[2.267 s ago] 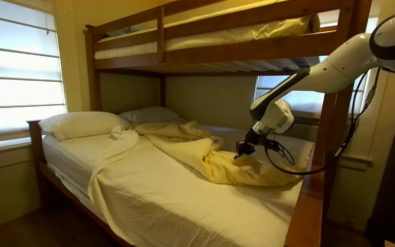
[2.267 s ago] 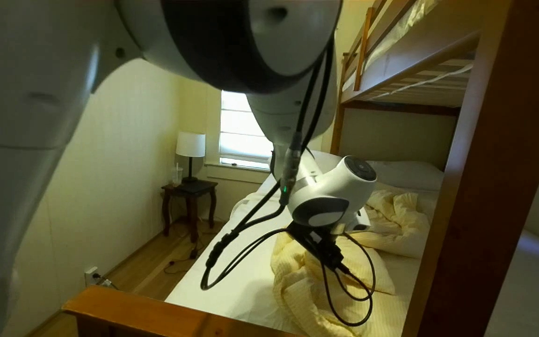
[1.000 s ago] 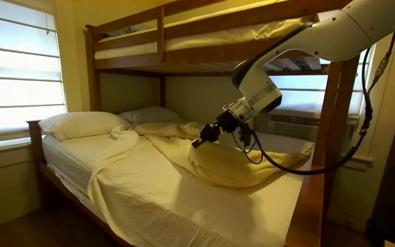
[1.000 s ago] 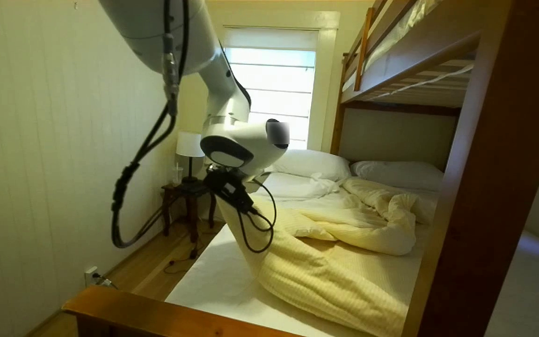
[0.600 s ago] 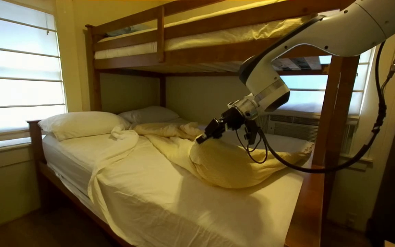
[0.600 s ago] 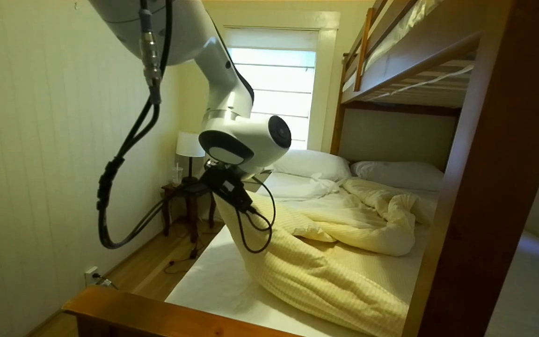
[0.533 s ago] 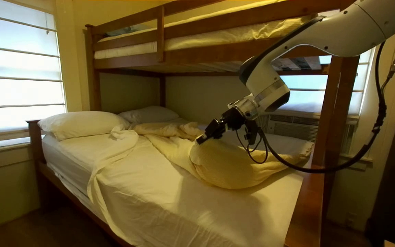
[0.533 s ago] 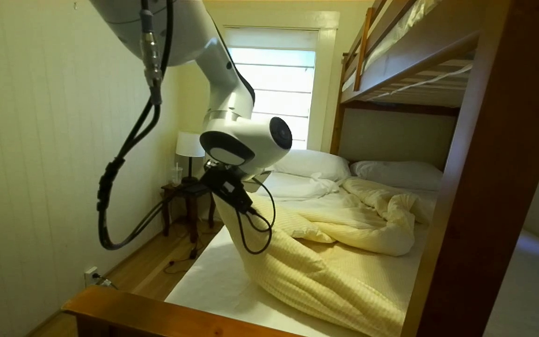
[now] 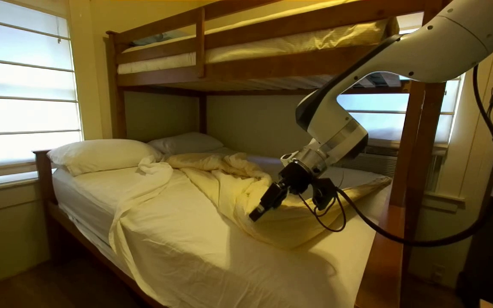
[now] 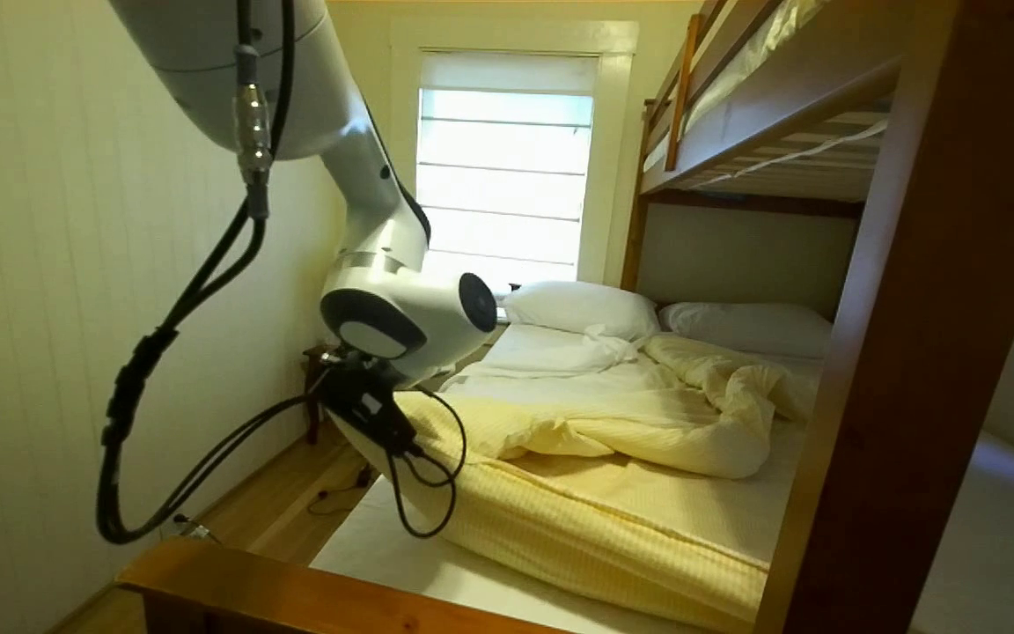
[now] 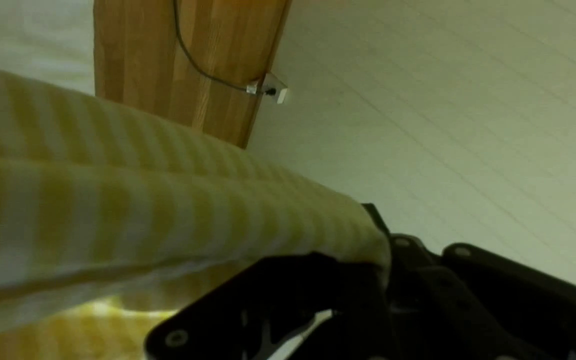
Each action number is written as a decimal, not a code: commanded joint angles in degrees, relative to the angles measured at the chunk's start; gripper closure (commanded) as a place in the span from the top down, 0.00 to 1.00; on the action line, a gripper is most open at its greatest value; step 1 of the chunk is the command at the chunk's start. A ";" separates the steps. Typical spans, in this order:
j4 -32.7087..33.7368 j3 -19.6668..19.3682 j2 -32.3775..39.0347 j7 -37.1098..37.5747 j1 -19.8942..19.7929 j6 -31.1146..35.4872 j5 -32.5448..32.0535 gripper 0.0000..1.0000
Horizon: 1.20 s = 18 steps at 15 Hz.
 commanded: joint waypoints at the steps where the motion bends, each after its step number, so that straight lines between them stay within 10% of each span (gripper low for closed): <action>1: -8.05 0.89 -4.23 0.42 5.21 -4.32 1.81 0.01; 8: -15.39 2.17 -3.85 -2.69 8.10 -4.23 3.76 0.01; 9: -15.20 2.12 -3.61 -1.85 8.21 -4.38 2.70 0.30; 18: -8.51 0.08 -11.02 26.26 7.16 -7.97 -30.35 0.83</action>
